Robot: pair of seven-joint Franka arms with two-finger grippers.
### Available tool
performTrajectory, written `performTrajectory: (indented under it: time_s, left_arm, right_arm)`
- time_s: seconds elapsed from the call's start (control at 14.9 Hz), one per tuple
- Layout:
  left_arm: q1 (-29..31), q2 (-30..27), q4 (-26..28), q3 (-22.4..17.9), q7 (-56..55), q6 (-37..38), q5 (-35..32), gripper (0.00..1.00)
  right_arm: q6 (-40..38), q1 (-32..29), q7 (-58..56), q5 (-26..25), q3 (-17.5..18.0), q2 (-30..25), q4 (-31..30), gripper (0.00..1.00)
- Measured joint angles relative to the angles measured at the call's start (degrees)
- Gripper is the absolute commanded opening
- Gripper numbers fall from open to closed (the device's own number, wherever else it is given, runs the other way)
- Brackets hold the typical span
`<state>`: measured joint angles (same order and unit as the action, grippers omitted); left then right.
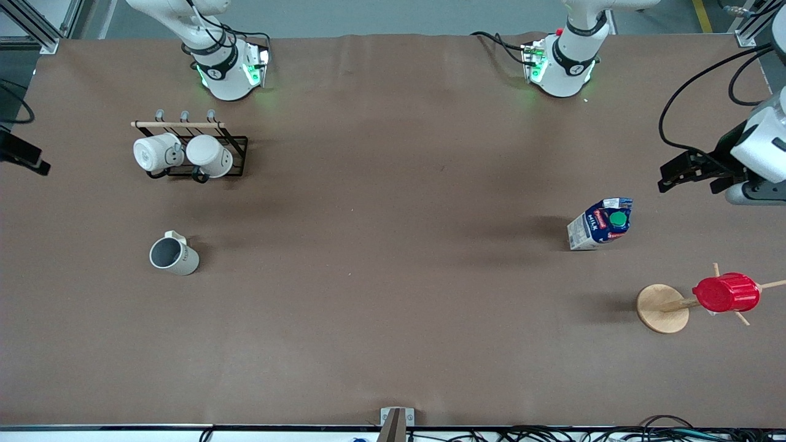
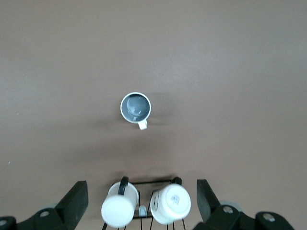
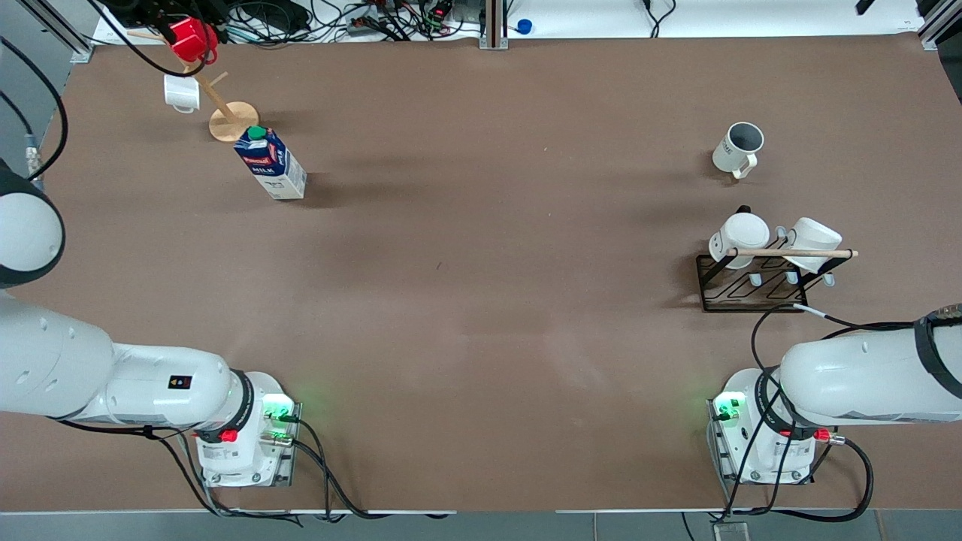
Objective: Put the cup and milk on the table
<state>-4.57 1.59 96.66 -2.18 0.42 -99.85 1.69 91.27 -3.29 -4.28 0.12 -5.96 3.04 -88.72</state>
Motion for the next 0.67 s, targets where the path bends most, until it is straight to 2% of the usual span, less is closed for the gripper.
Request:
performTrajectory:
  time_s: [0.34, 0.67]
  left_arm:
    - [-0.06, 4.29, 2.46, -0.67, -0.04, -5.42, 0.0, 1.0]
    - [-0.13, 6.41, 8.26, -0.81, -0.05, -10.87, 0.0, 1.0]
  right_arm:
    - [15.98, 0.18, -1.97, 0.25, 0.15, 6.83, -10.22, 1.0]
    - [32.76, 0.23, -7.64, 0.25, 0.25, 14.73, -18.78, 1.0]
